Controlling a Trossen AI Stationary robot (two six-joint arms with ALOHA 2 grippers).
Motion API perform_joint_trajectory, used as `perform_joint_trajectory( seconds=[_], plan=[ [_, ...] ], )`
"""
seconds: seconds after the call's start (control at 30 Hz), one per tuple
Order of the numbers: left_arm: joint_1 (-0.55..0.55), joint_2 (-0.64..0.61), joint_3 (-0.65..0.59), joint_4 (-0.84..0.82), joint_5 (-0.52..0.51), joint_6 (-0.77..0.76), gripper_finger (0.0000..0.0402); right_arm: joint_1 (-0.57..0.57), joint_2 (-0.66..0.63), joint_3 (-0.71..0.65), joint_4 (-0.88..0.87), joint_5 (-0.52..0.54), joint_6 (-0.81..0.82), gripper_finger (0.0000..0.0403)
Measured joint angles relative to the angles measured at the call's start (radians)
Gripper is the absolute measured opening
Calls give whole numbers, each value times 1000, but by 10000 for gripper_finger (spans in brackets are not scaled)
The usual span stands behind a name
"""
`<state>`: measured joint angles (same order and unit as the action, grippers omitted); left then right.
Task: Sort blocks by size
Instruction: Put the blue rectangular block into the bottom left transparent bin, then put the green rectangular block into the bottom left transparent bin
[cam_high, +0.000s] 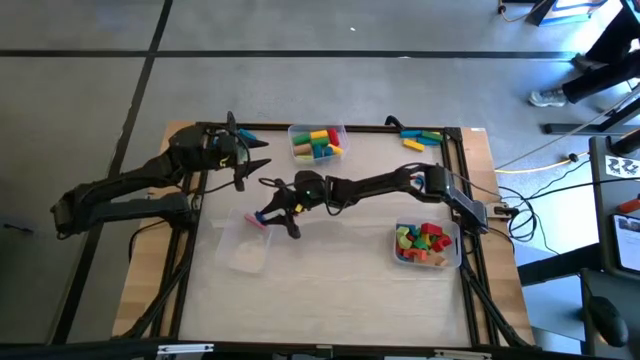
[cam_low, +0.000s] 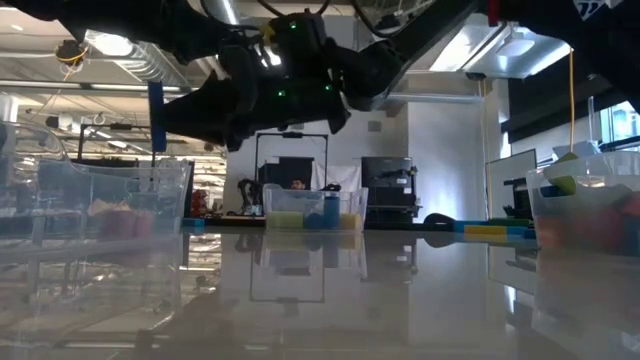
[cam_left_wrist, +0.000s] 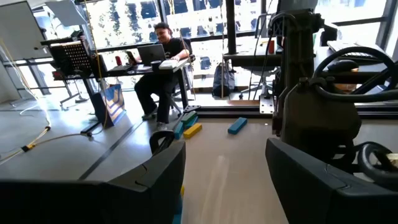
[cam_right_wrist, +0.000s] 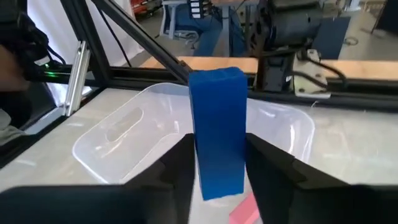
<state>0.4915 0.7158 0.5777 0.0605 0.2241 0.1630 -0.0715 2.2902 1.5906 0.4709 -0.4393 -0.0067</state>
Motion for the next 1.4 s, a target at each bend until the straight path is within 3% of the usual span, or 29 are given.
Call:
perform_joint_trajectory(
  seconds=[0.13, 0.27, 0.37, 0.7, 0.8, 1.1, 1.4],
  plan=[
    [0, 0, 0, -4, 0, -4, 218, -2, 0, 0, -46, -2, 5, 195],
    [0, -1, 0, -11, 0, -3, 218, -7, -29, 0, -96, 13, -3, 225],
    [0, -1, 0, -12, 0, 2, 218, -13, -95, 0, -227, 38, -50, 230],
    [0, 0, 0, -24, 0, 2, 218, -89, -344, 1, -841, 288, -96, 231],
    [0, 1, 0, -25, 0, 4, 218, -131, -397, 1, -967, 296, -75, 231],
    [-1, 35, 0, -17, 0, 9, 218, -353, -466, 0, -1279, 346, -87, 232],
    [0, 130, 0, 34, -28, 9, 218, -679, -467, 0, -1448, 398, -250, 232]
  ],
)
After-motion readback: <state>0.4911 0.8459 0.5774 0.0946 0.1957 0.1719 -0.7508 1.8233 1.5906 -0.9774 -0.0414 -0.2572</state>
